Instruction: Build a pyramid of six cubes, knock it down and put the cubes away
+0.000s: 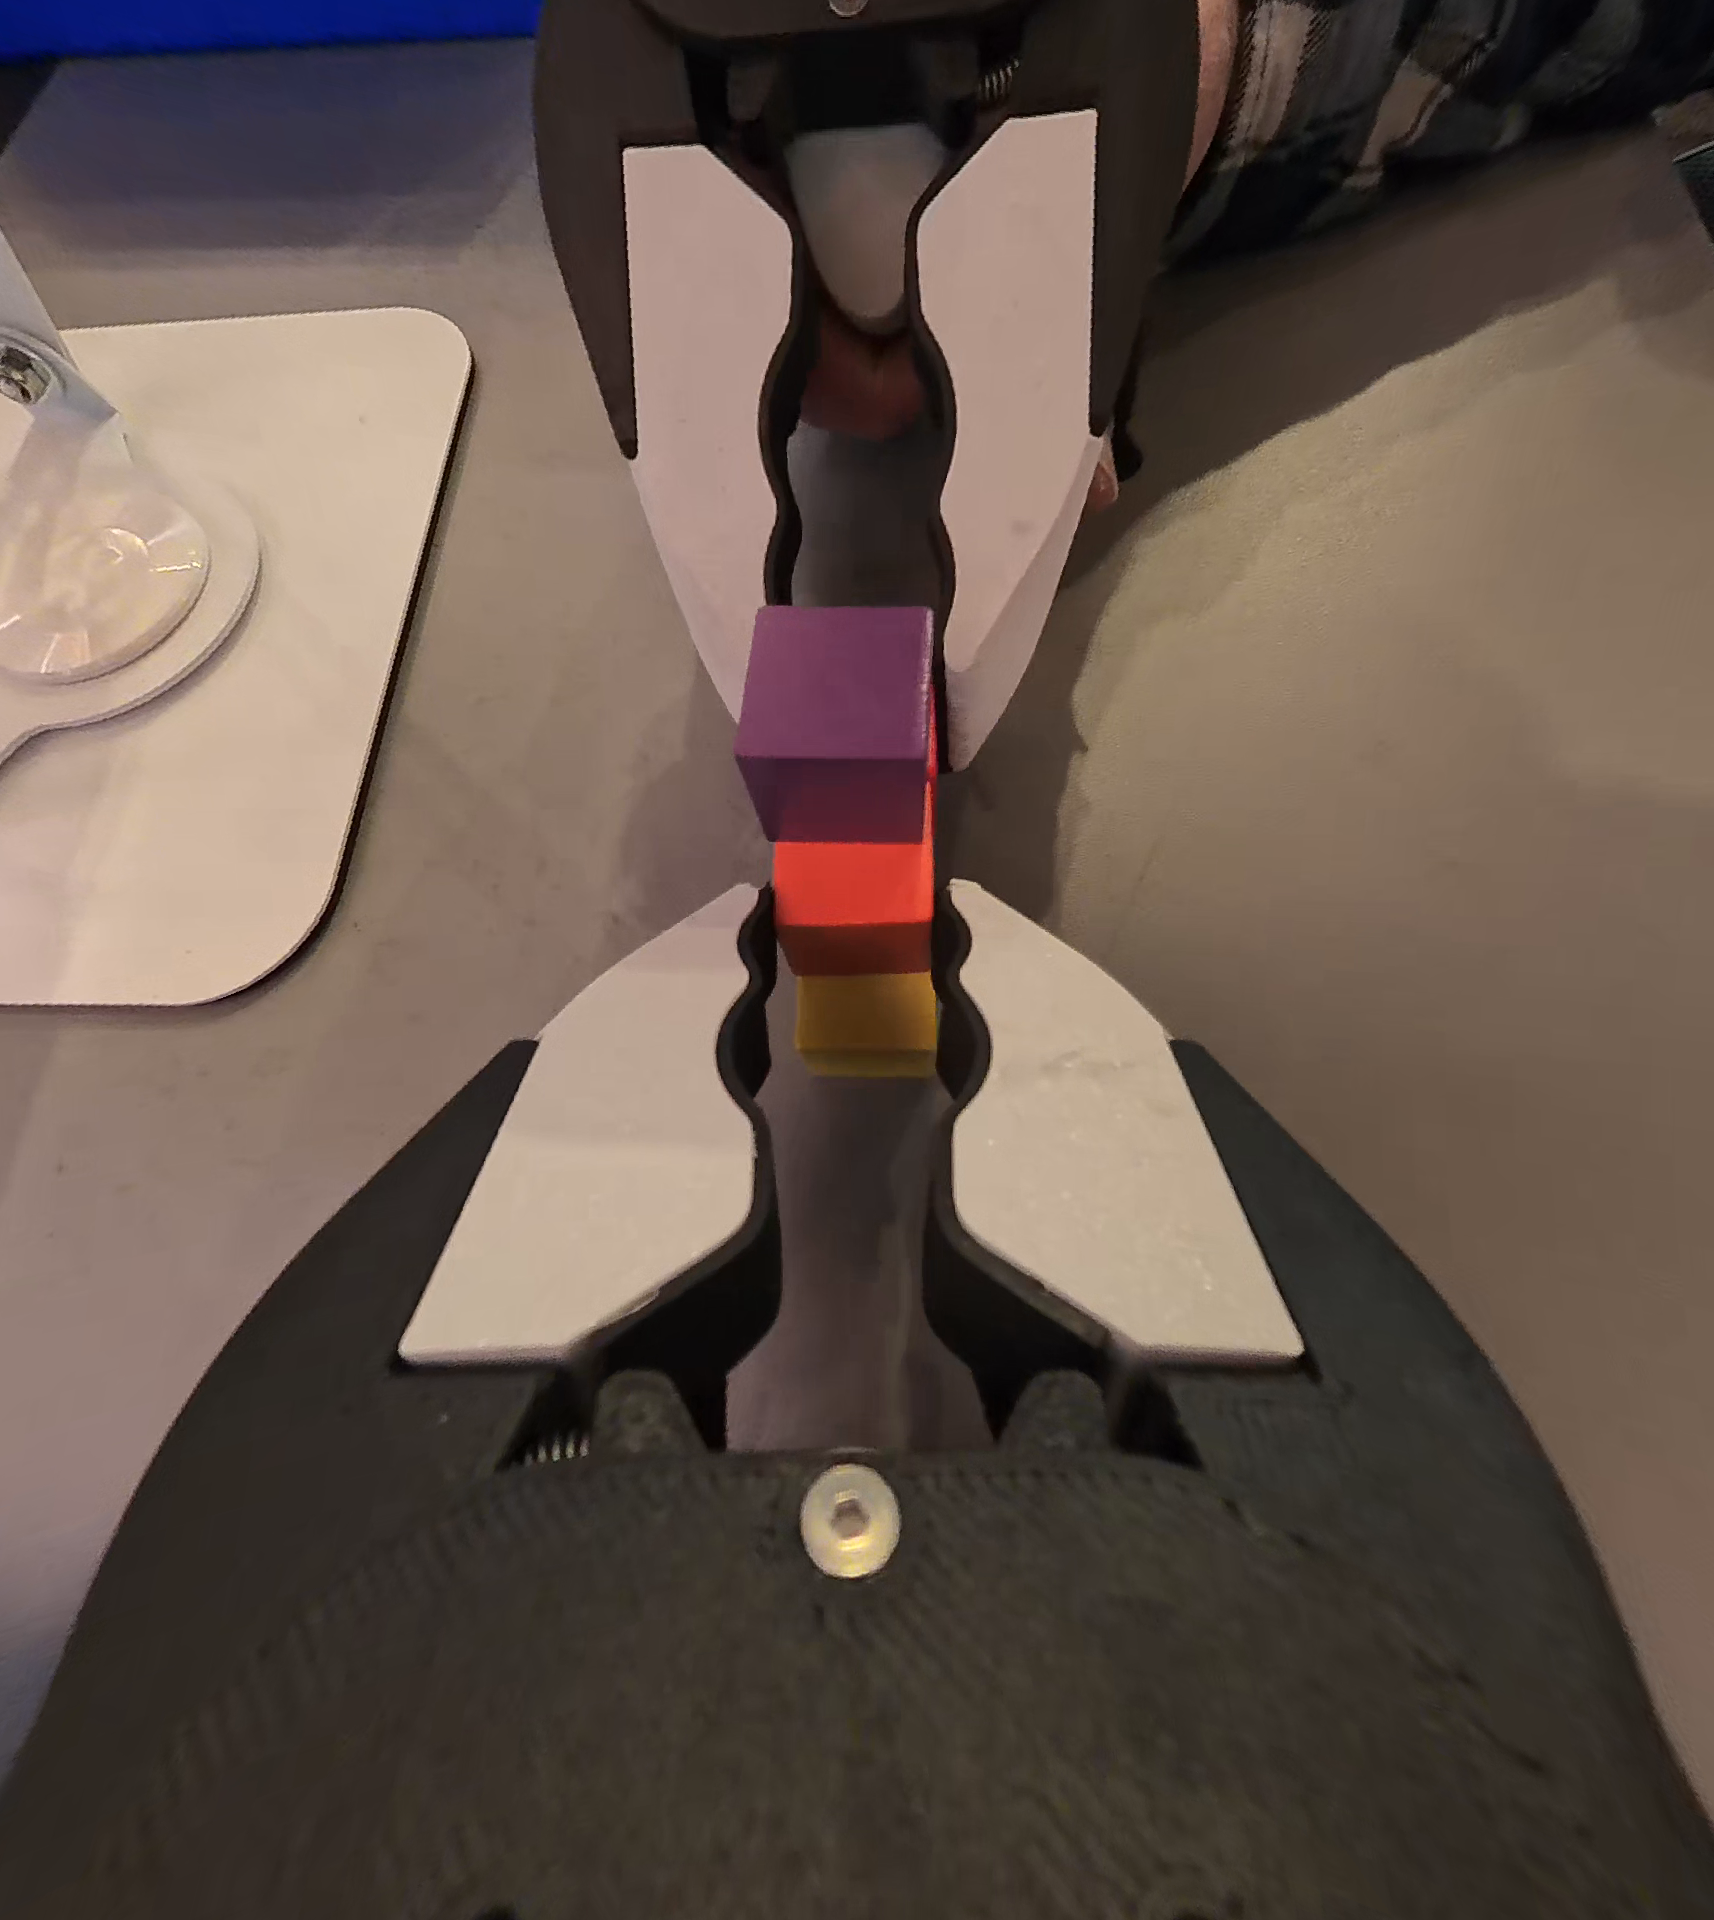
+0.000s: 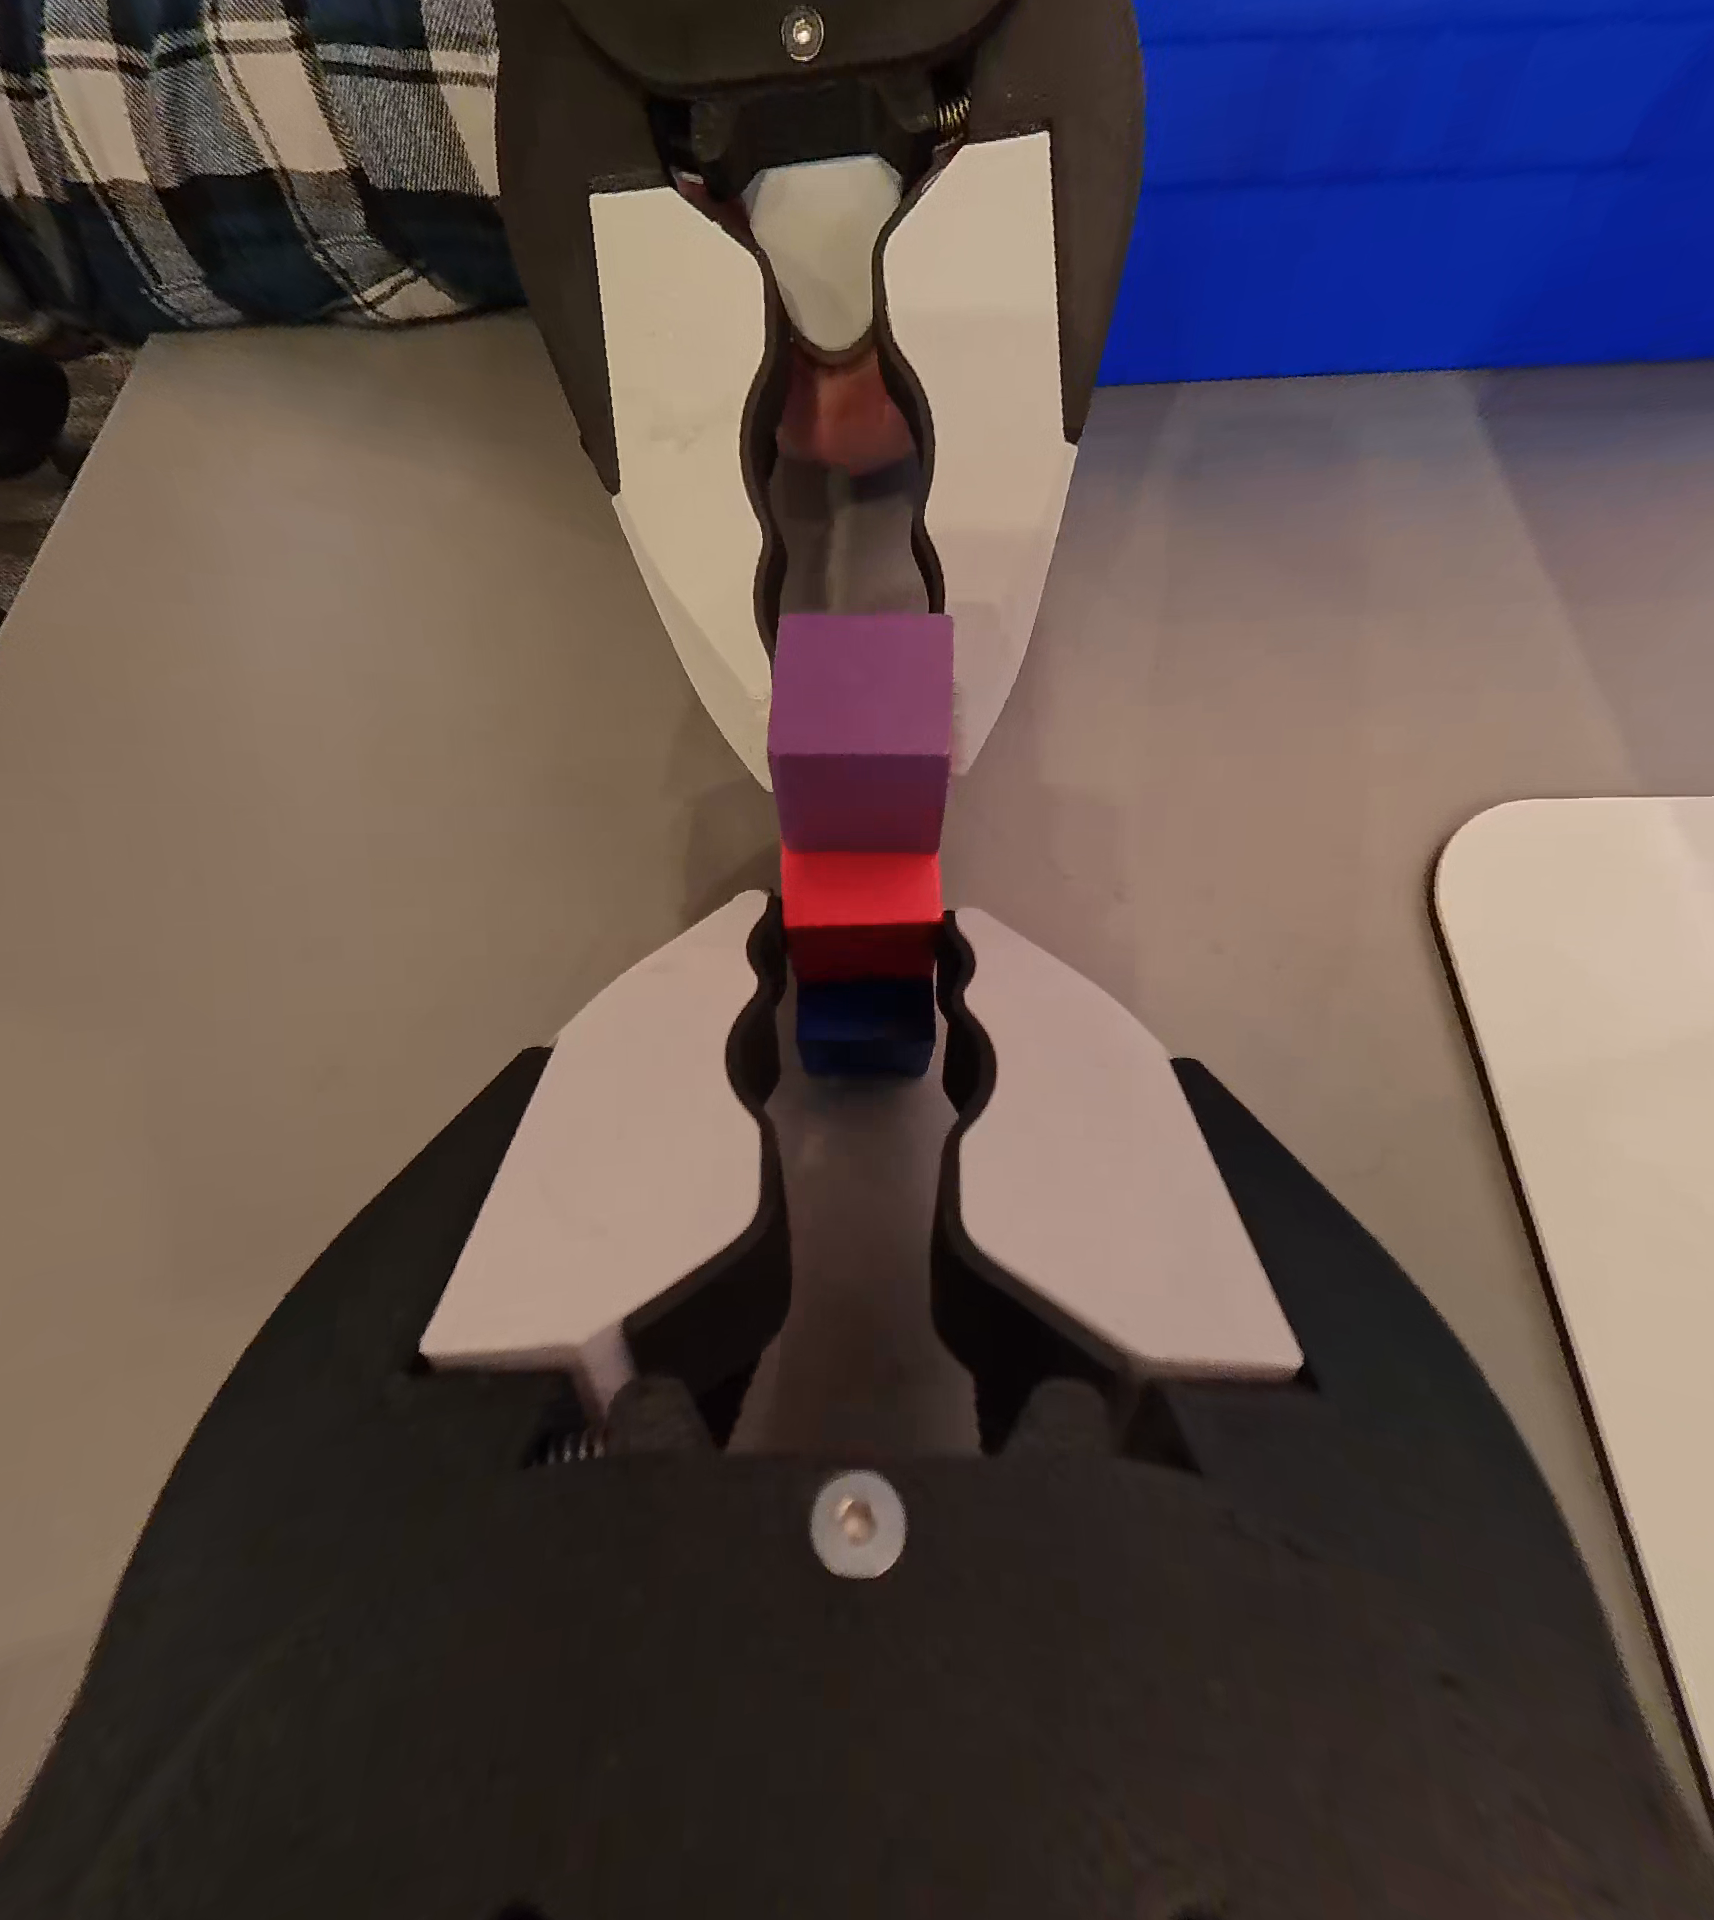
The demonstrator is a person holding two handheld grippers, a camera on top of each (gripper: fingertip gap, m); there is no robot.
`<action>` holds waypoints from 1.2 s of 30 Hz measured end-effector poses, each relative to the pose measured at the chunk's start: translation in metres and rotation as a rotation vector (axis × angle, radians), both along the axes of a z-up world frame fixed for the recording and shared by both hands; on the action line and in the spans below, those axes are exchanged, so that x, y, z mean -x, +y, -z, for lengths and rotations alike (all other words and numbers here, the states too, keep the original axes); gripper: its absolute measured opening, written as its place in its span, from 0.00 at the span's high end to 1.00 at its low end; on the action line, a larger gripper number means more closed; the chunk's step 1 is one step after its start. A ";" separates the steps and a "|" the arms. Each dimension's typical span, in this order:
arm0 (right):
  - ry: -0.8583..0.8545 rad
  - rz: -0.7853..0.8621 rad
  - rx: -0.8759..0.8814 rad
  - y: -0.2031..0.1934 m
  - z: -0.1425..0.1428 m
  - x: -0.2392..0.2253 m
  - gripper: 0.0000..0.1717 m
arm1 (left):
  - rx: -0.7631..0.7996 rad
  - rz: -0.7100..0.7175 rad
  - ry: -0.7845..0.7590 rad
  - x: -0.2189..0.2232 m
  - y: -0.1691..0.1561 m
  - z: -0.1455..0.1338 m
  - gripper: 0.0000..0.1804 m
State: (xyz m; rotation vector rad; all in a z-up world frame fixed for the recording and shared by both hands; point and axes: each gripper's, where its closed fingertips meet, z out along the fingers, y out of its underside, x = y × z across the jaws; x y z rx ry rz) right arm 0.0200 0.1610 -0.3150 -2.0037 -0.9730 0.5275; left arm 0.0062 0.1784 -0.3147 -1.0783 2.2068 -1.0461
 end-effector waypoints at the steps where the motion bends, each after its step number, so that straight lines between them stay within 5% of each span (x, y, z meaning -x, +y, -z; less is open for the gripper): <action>1: 0.001 -0.001 0.000 0.000 0.000 0.000 0.84 | 0.001 0.001 0.000 0.000 0.000 0.000 0.85; 6: 0.005 -0.002 0.007 0.000 0.000 0.000 0.83 | 0.005 0.005 0.004 0.000 -0.001 0.000 0.84; 11: 0.006 0.008 0.006 0.001 -0.001 -0.001 0.79 | 0.016 0.004 0.012 0.000 -0.003 -0.001 0.73; 23: 0.001 0.006 -0.001 0.004 -0.002 -0.001 0.84 | 0.005 0.012 0.013 -0.003 -0.005 0.001 0.84; 36: 0.003 0.012 -0.002 0.005 -0.003 -0.003 0.84 | 0.014 0.006 0.011 -0.007 -0.002 0.001 0.84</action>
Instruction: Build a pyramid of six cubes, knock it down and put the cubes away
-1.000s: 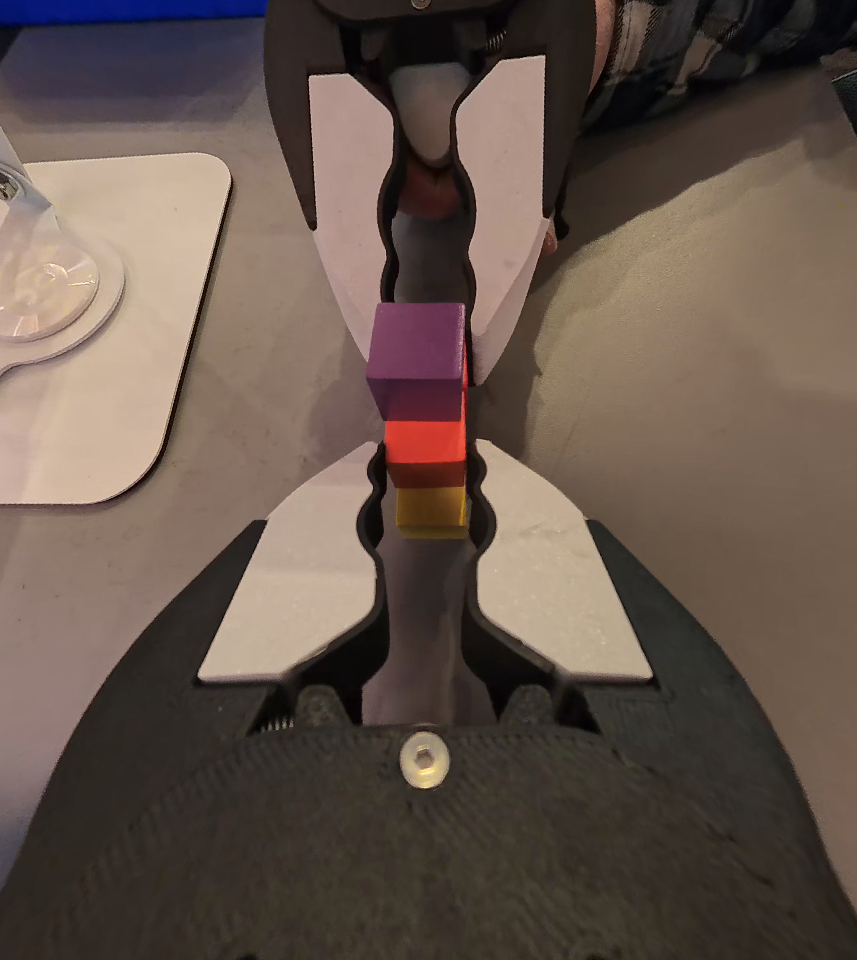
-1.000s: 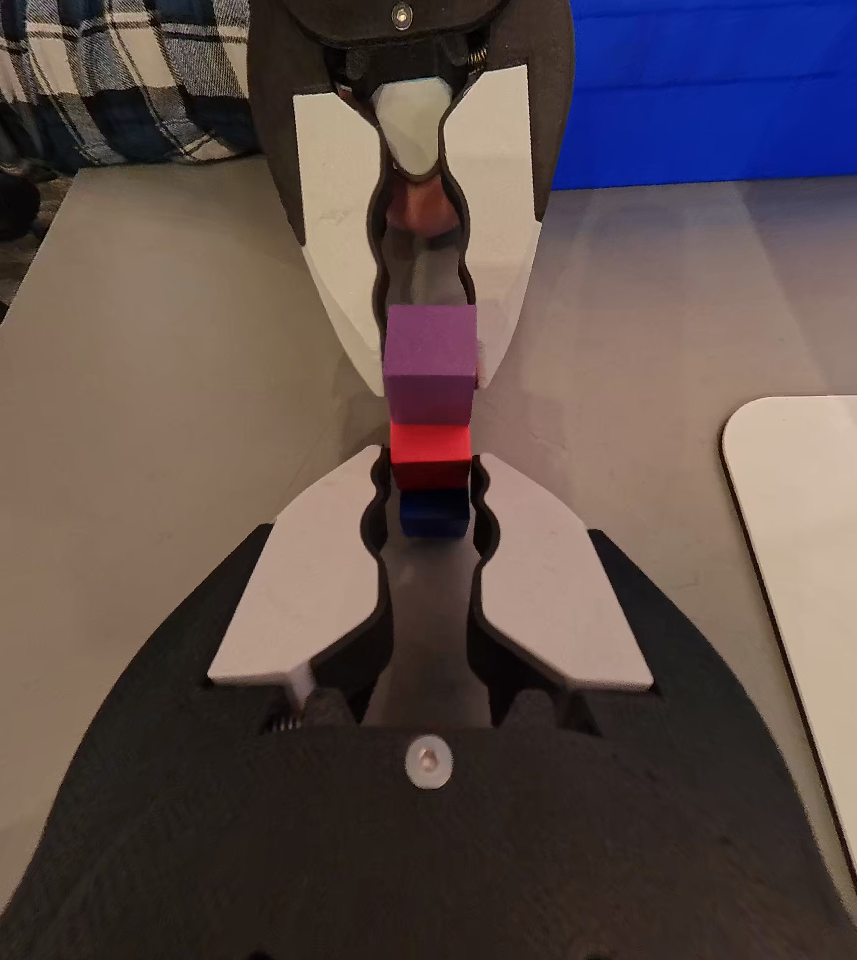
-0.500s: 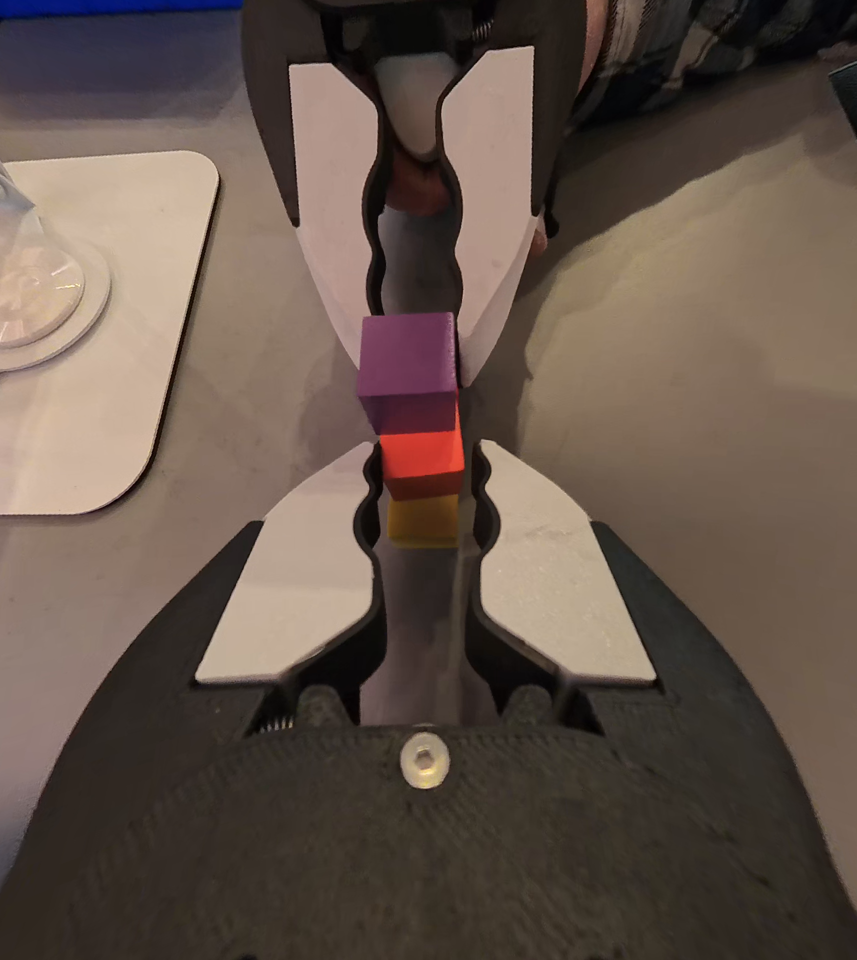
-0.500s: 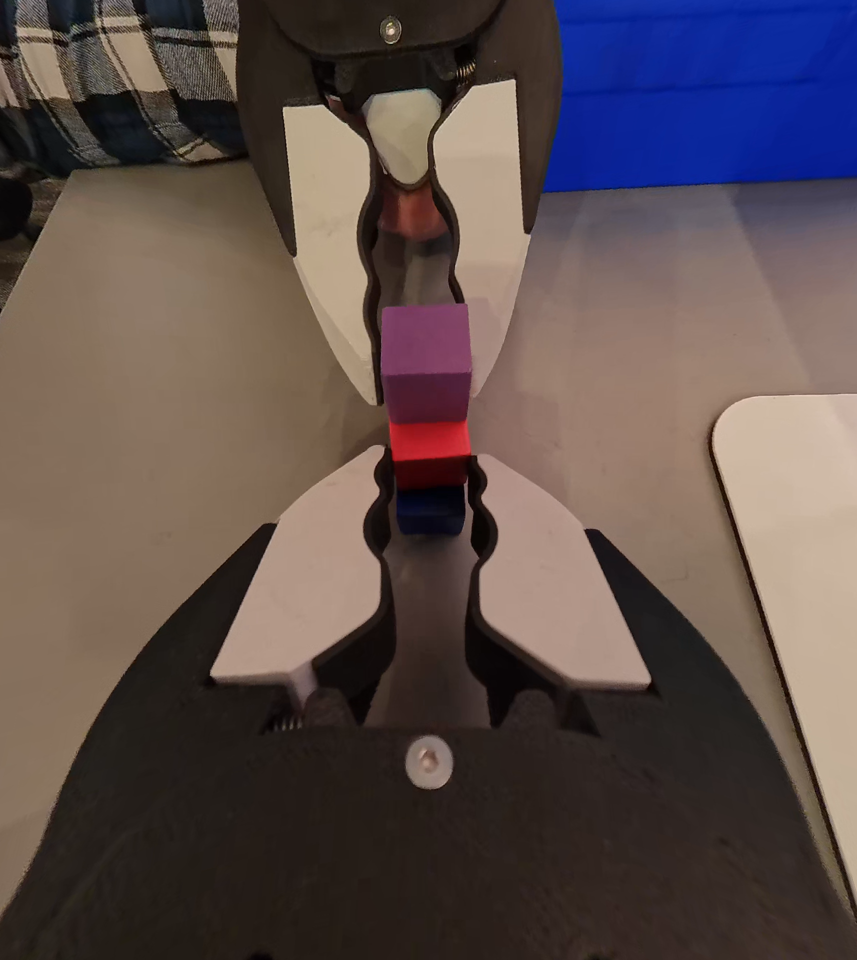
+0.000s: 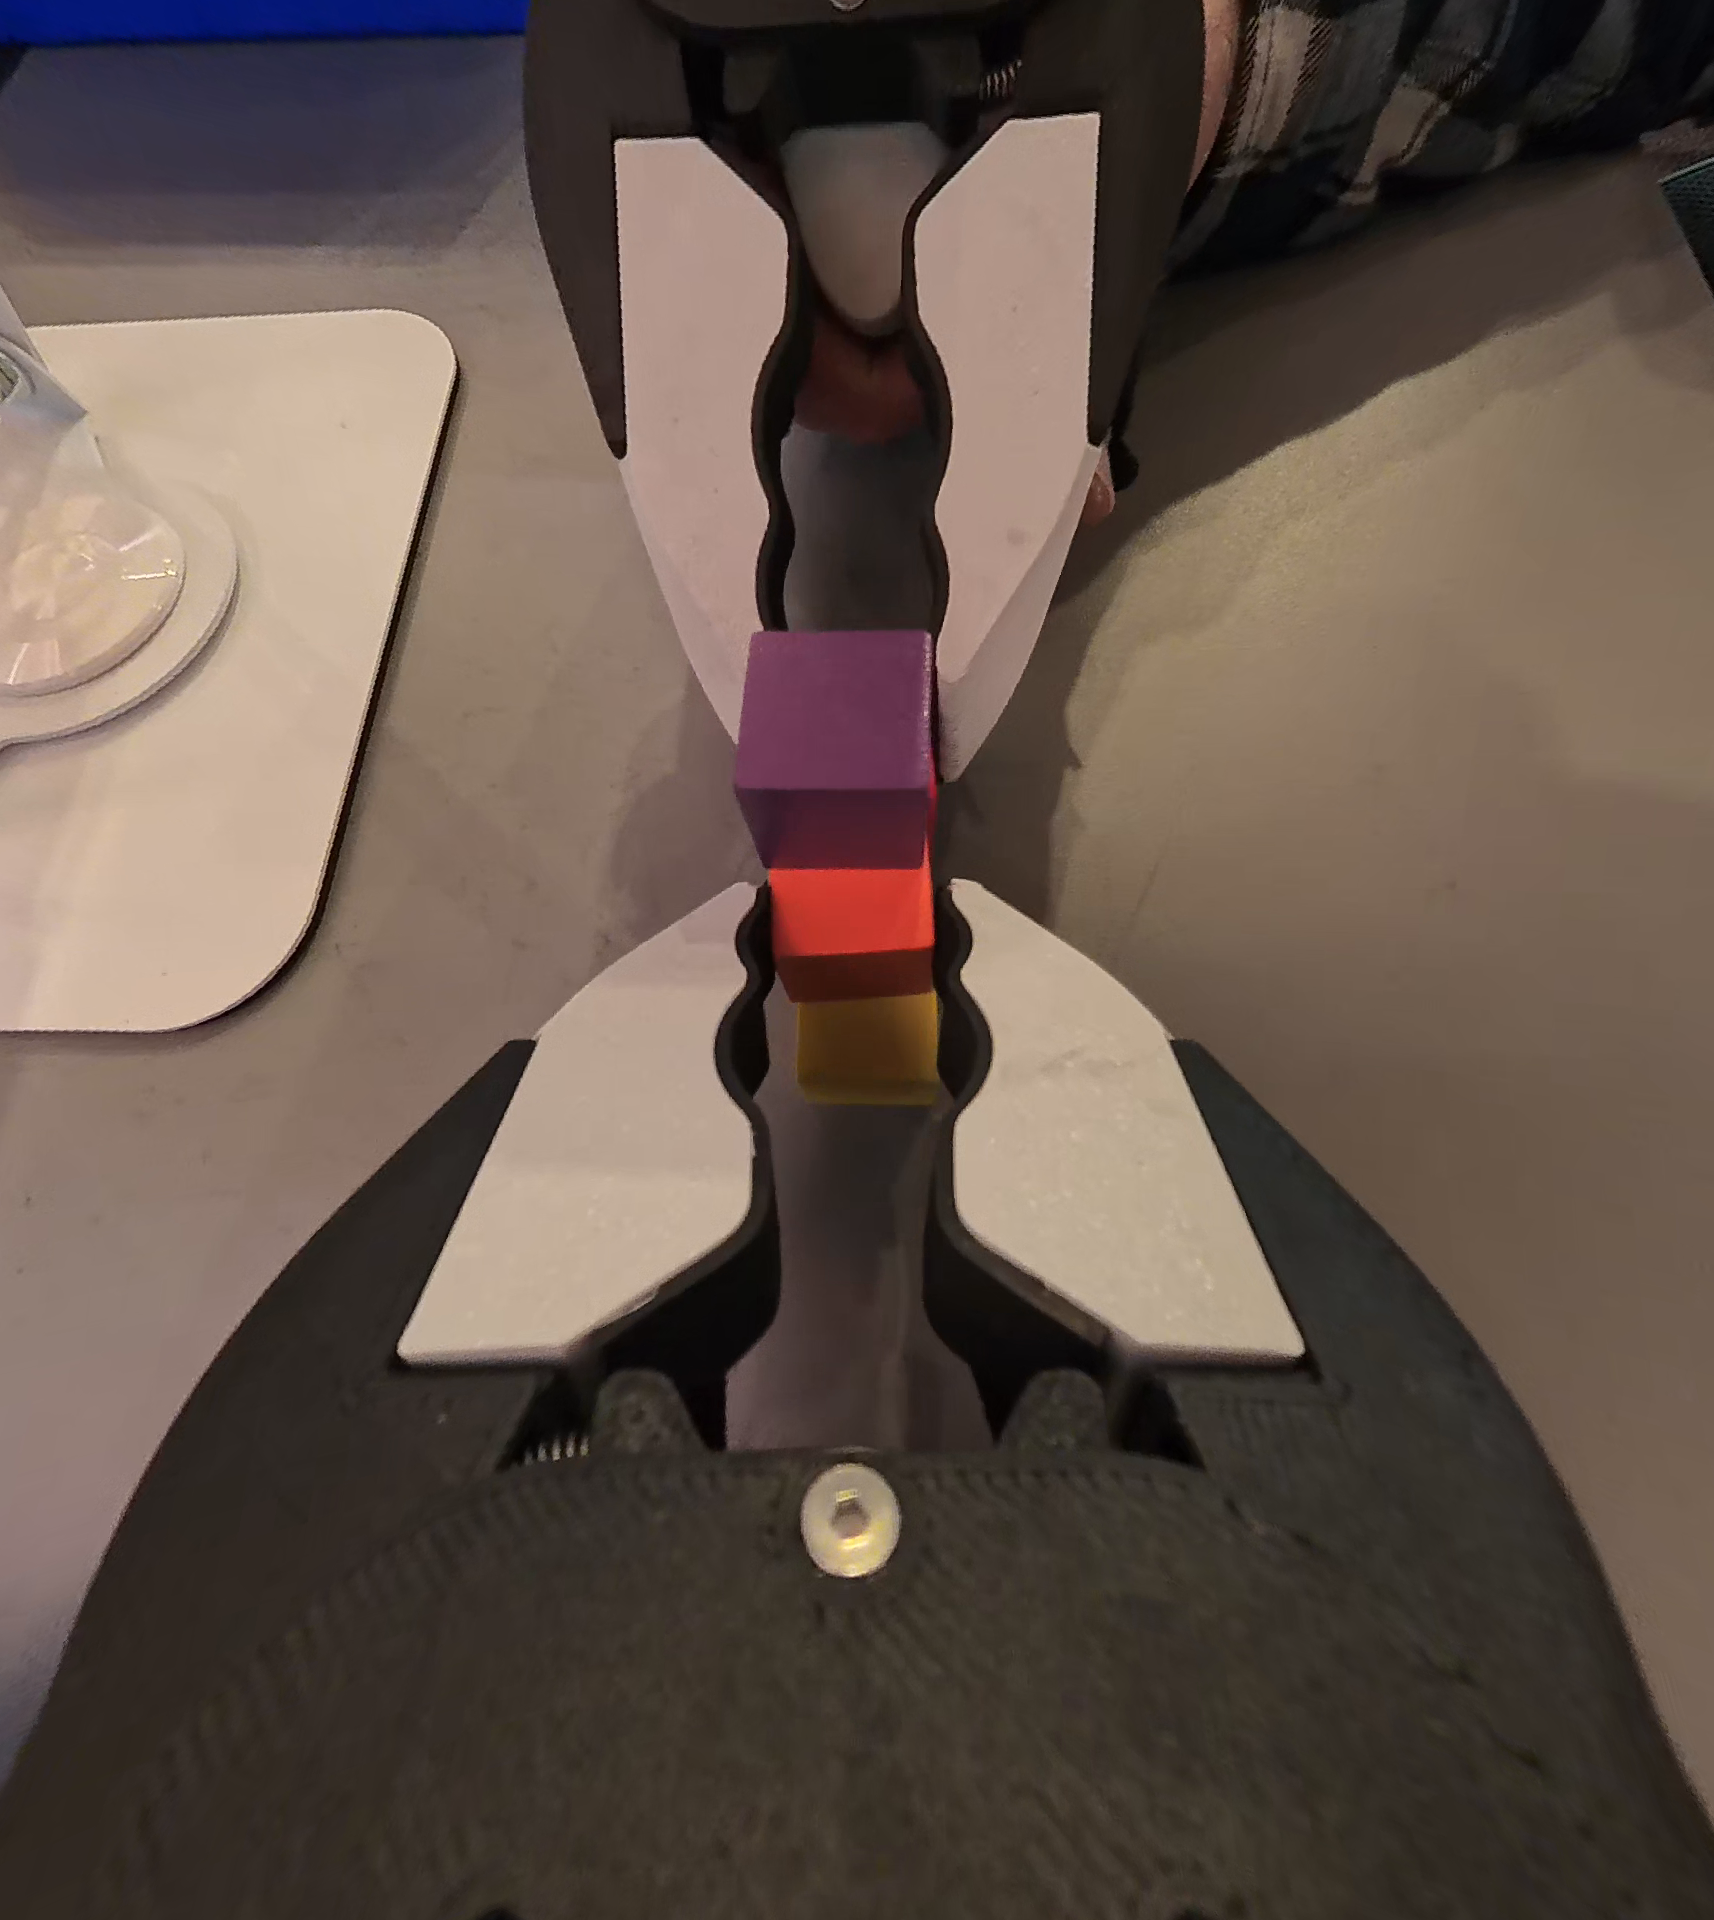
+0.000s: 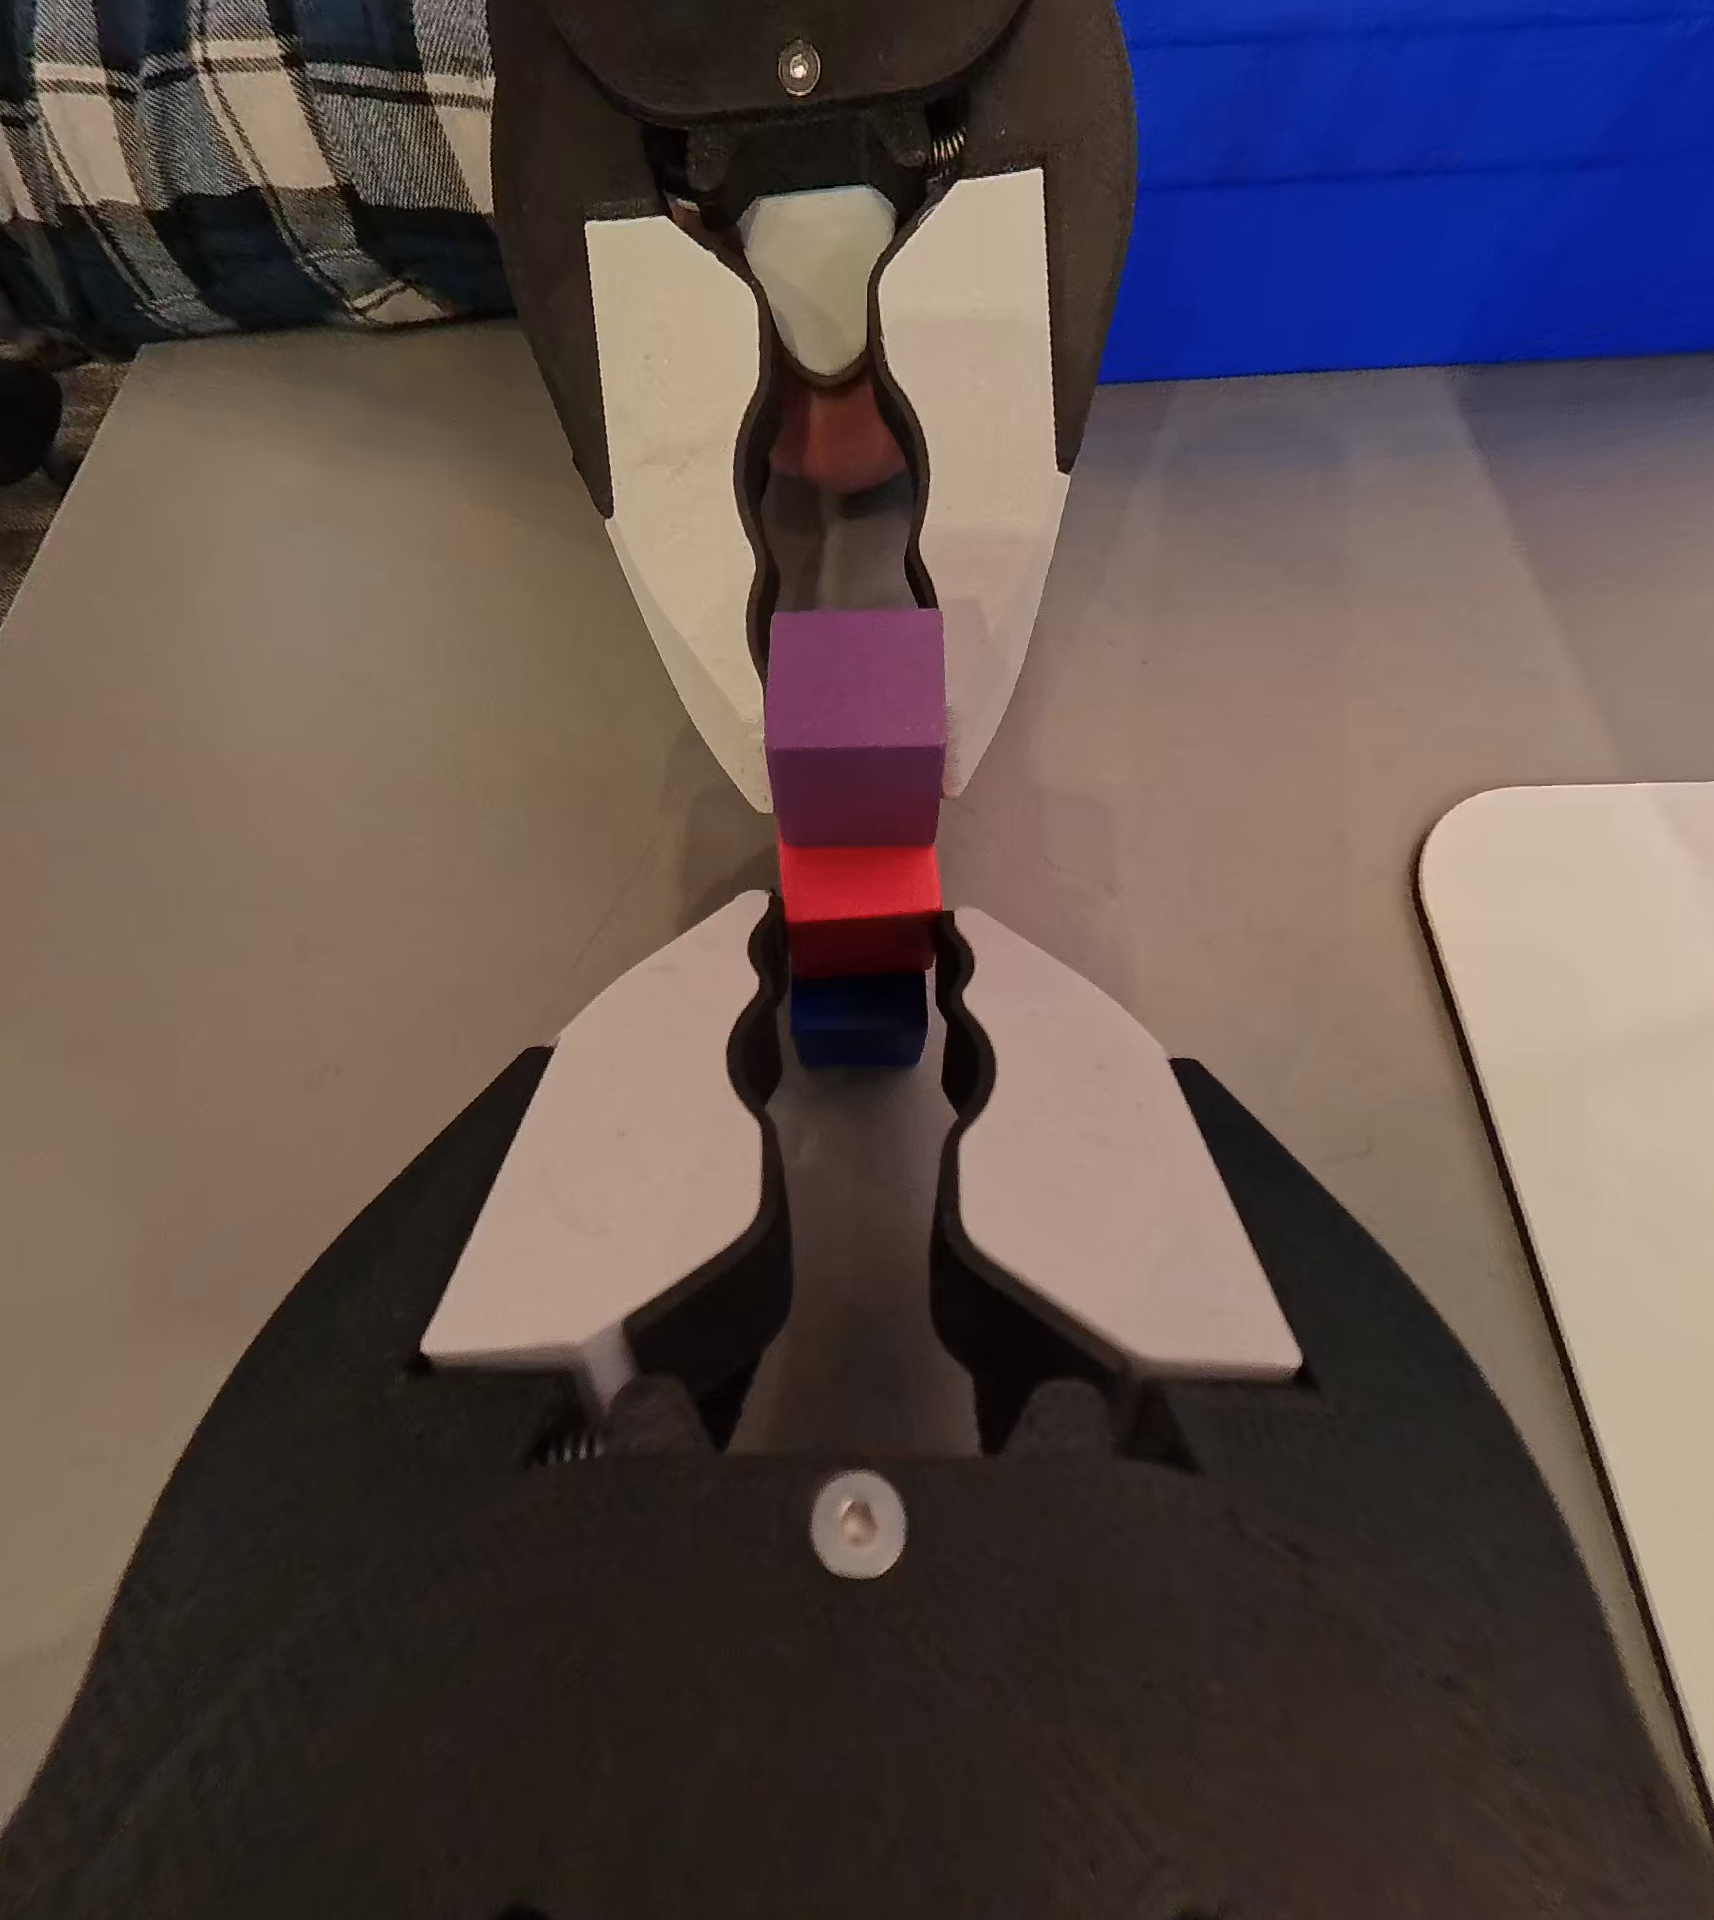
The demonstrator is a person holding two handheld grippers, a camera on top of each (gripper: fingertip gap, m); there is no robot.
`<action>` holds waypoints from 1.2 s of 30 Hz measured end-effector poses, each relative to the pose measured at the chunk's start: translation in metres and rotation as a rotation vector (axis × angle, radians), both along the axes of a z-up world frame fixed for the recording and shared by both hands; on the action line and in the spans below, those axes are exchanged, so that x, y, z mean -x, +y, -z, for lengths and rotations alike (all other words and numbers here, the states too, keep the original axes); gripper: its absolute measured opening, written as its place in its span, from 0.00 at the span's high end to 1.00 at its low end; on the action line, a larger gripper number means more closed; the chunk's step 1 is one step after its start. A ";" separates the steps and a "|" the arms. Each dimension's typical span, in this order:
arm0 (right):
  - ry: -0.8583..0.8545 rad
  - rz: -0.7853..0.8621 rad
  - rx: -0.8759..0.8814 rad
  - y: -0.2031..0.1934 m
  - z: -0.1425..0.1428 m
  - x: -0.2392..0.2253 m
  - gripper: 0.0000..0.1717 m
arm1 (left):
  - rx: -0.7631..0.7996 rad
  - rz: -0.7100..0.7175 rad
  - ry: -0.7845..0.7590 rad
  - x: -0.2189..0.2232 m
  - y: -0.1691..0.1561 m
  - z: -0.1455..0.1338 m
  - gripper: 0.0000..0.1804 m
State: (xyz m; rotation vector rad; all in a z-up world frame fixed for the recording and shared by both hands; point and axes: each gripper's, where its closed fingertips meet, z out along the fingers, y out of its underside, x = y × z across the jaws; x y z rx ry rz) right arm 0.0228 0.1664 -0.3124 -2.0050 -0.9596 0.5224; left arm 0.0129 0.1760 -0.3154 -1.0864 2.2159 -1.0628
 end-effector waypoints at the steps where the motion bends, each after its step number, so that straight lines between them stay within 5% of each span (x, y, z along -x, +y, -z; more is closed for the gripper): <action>1: -0.001 0.000 -0.001 0.000 0.000 0.000 0.84 | 0.000 0.001 -0.001 0.000 0.000 0.000 0.84; 16: 0.009 0.014 0.001 0.002 -0.001 0.001 0.82 | 0.013 0.023 0.013 0.002 -0.001 0.002 0.84; 20: 0.015 0.017 -0.004 0.001 -0.003 0.000 0.77 | 0.005 0.028 0.036 0.005 -0.002 0.006 0.73; 30: 0.044 0.099 -0.084 -0.011 -0.027 -0.038 0.77 | 0.024 -0.082 -0.109 0.012 0.019 -0.038 0.63; 34: 0.061 0.201 -0.110 -0.024 -0.032 -0.080 0.95 | 0.052 -0.182 -0.212 0.023 0.038 -0.066 0.82; 36: 0.074 0.285 -0.102 -0.028 -0.028 -0.102 0.98 | 0.055 -0.224 -0.251 0.029 0.047 -0.071 1.00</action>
